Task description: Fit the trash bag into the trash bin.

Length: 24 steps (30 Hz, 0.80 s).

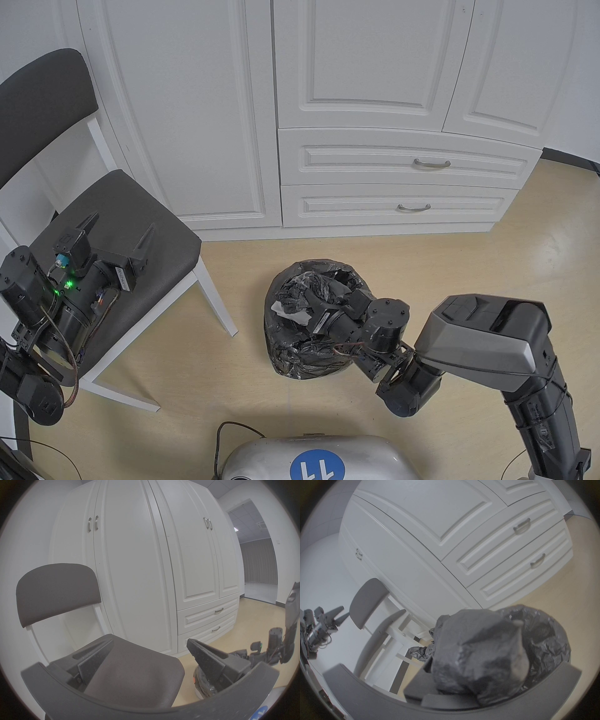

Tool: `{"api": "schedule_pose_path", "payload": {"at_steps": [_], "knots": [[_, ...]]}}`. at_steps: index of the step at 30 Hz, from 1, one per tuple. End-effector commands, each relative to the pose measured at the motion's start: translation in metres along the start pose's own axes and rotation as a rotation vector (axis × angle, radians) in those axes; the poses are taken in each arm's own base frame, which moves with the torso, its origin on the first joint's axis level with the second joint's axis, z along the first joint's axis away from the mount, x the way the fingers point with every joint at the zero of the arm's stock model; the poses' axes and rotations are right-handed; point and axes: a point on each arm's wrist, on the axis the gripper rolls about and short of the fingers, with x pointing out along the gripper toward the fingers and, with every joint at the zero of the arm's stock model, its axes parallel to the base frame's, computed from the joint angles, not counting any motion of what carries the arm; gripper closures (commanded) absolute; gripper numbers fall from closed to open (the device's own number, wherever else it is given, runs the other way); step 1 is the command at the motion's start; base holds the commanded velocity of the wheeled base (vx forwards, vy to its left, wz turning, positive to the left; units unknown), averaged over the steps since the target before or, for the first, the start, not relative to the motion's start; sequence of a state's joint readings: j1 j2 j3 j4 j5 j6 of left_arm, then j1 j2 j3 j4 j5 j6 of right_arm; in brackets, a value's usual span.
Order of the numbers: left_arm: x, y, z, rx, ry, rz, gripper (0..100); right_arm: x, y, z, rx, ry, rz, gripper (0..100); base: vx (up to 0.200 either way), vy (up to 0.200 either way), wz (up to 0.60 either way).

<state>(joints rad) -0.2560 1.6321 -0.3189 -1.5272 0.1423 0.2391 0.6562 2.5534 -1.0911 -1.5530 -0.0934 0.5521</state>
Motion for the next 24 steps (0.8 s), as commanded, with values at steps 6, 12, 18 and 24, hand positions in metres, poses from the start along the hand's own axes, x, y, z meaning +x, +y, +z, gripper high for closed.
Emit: {"api": "schedule_pose_path", "payload": {"at_steps": [6, 12, 18, 24], "knots": [[0.0, 0.001, -0.001, 0.0, 0.003, 0.002, 0, 0.001, -0.028, -0.027, -0.007, 0.037, -0.051, 100, 0.0, 0.0, 0.0], [-0.001, 0.001, 0.0, 0.001, 0.001, 0.003, 0, 0.0, -0.039, -0.003, -0.008, -0.004, -0.078, 100, 0.0, 0.0, 0.0], [-0.001, 0.001, -0.001, 0.004, 0.004, 0.002, 0, -0.003, -0.04, 0.012, -0.008, -0.016, -0.083, 100, 0.0, 0.0, 0.0], [-0.001, 0.001, 0.0, 0.004, 0.003, 0.002, 0, -0.005, -0.057, -0.007, -0.01, 0.03, -0.116, 100, 0.0, 0.0, 0.0]]}}
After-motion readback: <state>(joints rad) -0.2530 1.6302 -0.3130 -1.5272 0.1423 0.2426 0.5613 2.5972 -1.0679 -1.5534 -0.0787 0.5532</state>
